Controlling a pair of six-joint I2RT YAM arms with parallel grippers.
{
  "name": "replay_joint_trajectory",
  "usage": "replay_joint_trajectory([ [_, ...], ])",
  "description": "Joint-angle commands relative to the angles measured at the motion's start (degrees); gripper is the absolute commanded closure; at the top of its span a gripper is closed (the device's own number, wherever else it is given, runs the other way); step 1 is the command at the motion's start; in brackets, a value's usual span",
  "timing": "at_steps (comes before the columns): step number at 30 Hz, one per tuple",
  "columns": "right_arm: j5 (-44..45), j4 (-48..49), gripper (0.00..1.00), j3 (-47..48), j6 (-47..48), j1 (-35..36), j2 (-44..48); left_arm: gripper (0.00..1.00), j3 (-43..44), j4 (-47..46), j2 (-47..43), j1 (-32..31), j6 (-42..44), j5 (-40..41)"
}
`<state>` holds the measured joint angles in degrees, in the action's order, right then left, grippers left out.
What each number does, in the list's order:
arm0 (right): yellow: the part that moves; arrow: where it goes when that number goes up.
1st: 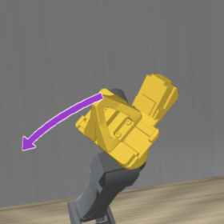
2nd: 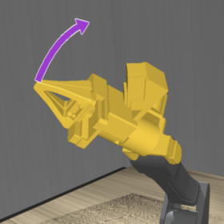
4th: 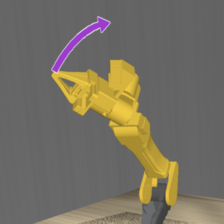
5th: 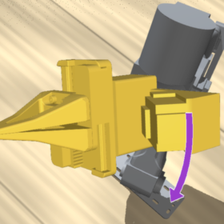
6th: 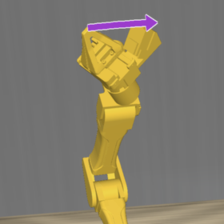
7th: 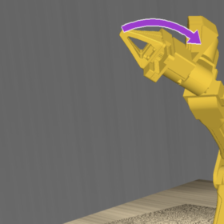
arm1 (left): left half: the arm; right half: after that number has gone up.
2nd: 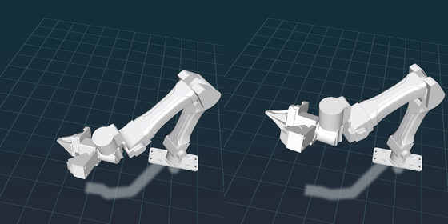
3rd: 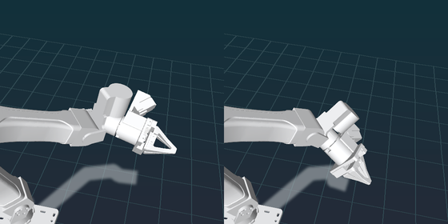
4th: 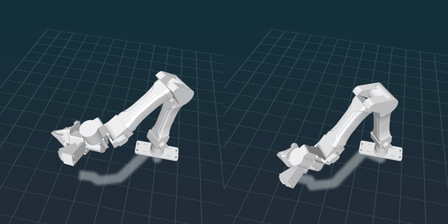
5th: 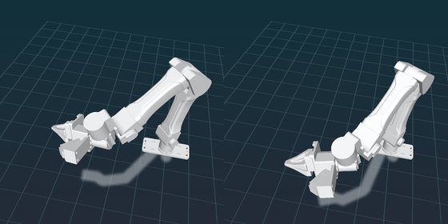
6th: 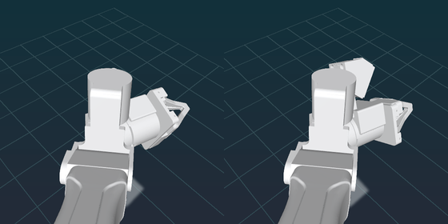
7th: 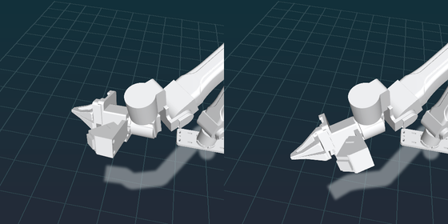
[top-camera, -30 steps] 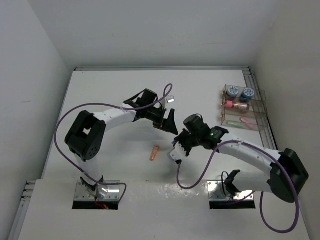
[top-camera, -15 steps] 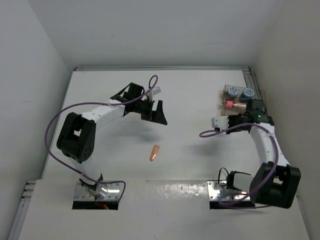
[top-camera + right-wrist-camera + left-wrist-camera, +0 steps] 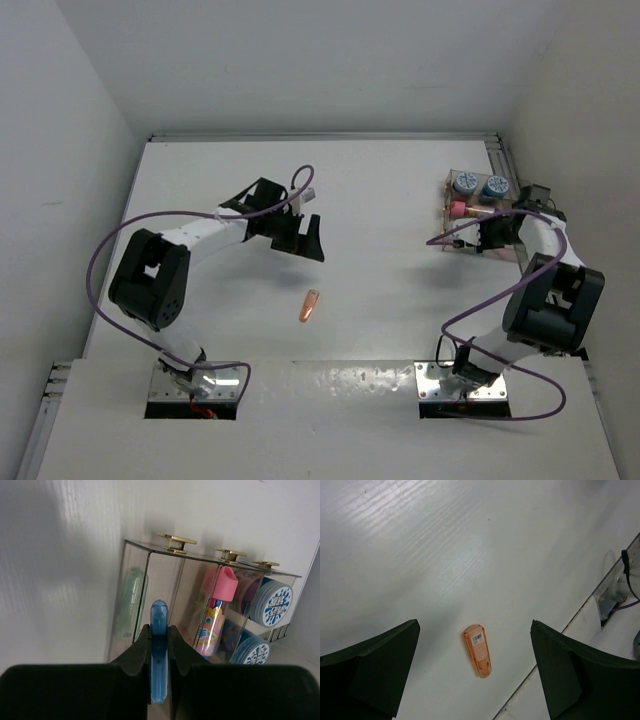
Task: Sort the stationery into containers
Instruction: Place the stationery in the storage box, then pick up the stationery from the center of the board.
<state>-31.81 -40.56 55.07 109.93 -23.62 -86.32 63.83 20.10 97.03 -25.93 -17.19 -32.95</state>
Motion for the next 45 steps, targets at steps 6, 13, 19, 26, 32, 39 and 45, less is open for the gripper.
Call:
replay_joint_trajectory([
  [6,0.17,1.36,0.75,3.47,2.13,-0.90,-4.82,0.00,-4.42,3.80,-5.80,-3.24,6.72,4.03],
  [13,-3.94,0.57,0.48,1.62,-3.31,0.32,-0.35,0.00,-6.00,4.60,-7.91,-2.38,8.23,3.08],
  [19,-11.25,-8.83,0.51,-4.17,-10.16,12.69,12.74,0.01,-4.95,0.39,-8.62,7.63,5.51,-6.67],
  [26,-7.22,5.82,0.54,-12.79,-31.77,47.40,19.89,0.00,-5.12,-0.06,-9.41,15.46,0.94,-1.95],
  [32,-0.98,14.45,0.59,-6.31,-36.63,67.81,6.54,0.00,1.03,4.25,-7.12,23.81,4.00,-6.60],
  [39,-0.88,9.88,0.57,7.58,-32.94,73.45,-11.12,0.00,1.12,11.97,-8.53,32.43,11.73,-12.75],
  [45,-0.44,9.80,0.54,11.64,-30.39,74.42,-17.56,0.00,-2.39,12.51,-11.25,35.07,13.15,-14.07],
])
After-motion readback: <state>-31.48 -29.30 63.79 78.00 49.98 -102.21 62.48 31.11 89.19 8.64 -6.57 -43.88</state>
